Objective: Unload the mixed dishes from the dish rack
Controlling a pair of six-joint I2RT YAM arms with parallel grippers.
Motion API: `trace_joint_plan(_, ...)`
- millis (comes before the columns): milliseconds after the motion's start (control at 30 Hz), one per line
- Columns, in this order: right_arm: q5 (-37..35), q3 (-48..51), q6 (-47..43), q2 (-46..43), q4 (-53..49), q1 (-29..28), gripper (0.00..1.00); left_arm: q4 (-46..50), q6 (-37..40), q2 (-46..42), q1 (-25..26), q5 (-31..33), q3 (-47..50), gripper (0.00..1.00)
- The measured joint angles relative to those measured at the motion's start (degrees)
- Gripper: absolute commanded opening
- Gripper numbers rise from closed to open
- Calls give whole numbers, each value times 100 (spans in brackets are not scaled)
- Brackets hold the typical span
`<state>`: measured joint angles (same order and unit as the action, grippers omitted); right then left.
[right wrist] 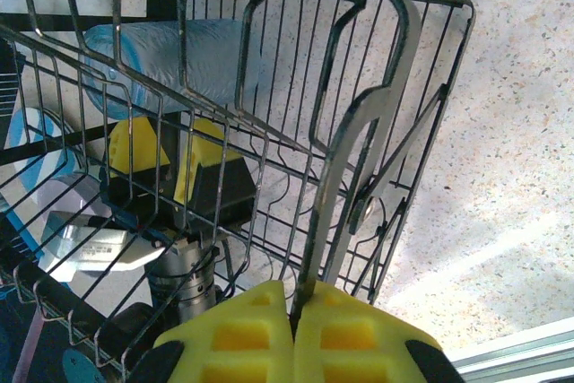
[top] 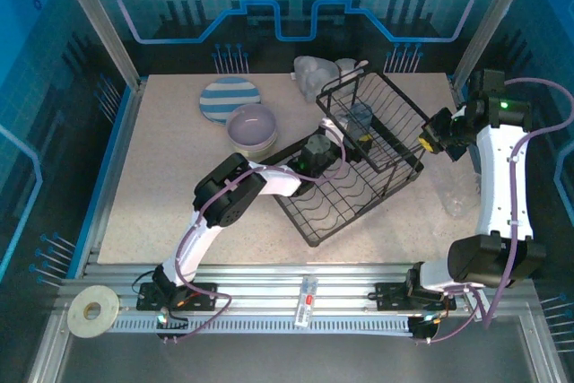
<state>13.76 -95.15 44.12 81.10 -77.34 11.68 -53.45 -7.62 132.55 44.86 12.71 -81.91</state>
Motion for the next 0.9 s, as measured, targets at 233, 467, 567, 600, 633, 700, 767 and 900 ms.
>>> trace_joint_plan(233,46,63,11,-63,17,2,0,693,-186,133,22,304,-442,99)
trace_joint_plan(467,173,160,105,-151,22,52,0,1342,-647,264,66,310,-881,99)
trace_joint_plan(567,234,186,107,-177,-2,90,0,1307,-782,332,81,280,-881,99)
trace_joint_plan(600,258,186,107,-177,-9,105,0,1279,-807,374,85,260,-885,99)
trace_joint_plan(633,295,192,109,-177,-20,118,0,1211,-852,448,92,249,-903,99)
trace_joint_plan(700,363,199,107,-177,-61,140,0,1097,-887,629,107,247,-970,99)
trace_joint_plan(767,470,210,107,-184,-133,140,0,1051,-903,778,107,251,-1010,99)
trace_joint_plan(900,584,212,107,-184,-223,142,0,730,-1034,953,107,280,-1036,99)
